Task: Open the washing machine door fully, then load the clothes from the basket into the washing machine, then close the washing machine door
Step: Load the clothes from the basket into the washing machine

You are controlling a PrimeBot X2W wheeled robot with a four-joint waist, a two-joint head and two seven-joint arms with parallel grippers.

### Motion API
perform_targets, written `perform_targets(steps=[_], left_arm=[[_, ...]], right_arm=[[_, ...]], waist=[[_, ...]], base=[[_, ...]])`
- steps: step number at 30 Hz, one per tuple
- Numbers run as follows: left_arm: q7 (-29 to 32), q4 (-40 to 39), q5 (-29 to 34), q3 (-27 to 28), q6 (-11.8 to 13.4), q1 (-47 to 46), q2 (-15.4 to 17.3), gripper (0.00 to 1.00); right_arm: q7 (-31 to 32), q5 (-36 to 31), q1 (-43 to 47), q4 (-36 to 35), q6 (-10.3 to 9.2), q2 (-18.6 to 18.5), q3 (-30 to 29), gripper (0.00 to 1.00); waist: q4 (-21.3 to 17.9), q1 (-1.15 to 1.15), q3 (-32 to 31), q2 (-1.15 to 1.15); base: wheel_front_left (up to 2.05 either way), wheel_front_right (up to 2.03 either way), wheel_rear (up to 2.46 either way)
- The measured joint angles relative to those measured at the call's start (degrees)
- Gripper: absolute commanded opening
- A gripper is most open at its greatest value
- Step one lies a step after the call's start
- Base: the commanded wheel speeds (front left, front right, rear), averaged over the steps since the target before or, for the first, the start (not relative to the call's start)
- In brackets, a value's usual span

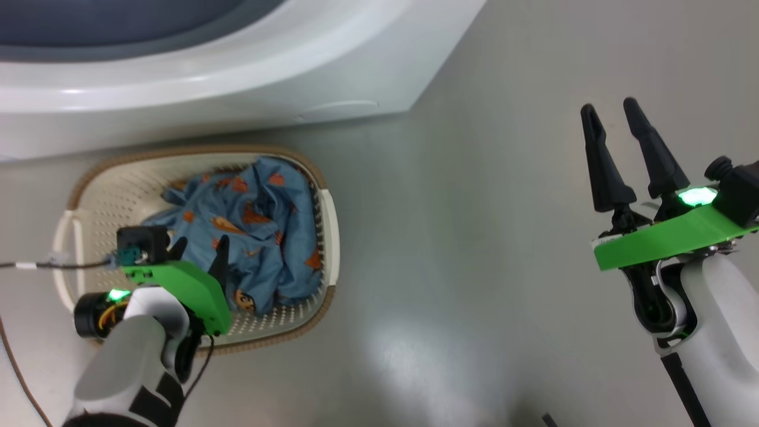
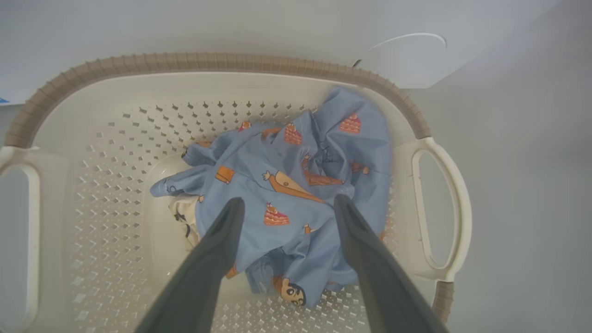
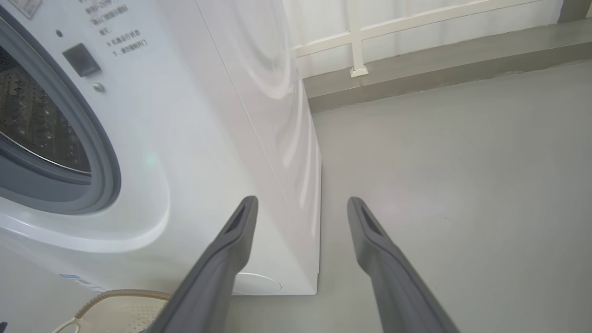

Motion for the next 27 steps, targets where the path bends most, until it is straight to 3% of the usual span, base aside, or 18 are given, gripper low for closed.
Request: perform_targets(steps=[7, 14, 20, 27], left_arm=[[2.82, 8.40, -2.82, 1.08, -1.69, -7.00, 0.48, 1.00], [5.38, 13.88, -4.77, 1.89, -2.72, -12.71, 2.93, 1.00], [5.43, 15.23, -2.89, -0.37, -2.76, -16.64, 5.04, 1.00], [8.00, 16.79, -1.68, -2.19, -2.75, -19.23, 5.27, 1.00]], right_arm=[[-0.01, 0.00, -2.04, -0.67, 0.01, 0.74, 0.01, 1.00], [-0.01, 0.00, -2.33, -1.25, 0.01, 2.19, 0.02, 1.00], [-0.01, 0.01, -2.42, -1.99, 0.01, 2.97, 0.02, 1.00], [-0.01, 0.01, -3.50, -2.24, 0.01, 2.99, 0.20, 1.00]], waist=[[-2.14, 0.00, 6.60, 0.00], [-5.14, 0.00, 12.32, 0.00], [-7.07, 0.00, 15.48, 0.00], [-8.44, 0.00, 17.90, 0.00]], base=[[0.00, 0.00, 0.00], [0.00, 0.00, 0.00], [0.00, 0.00, 0.00], [0.00, 0.00, 0.00]])
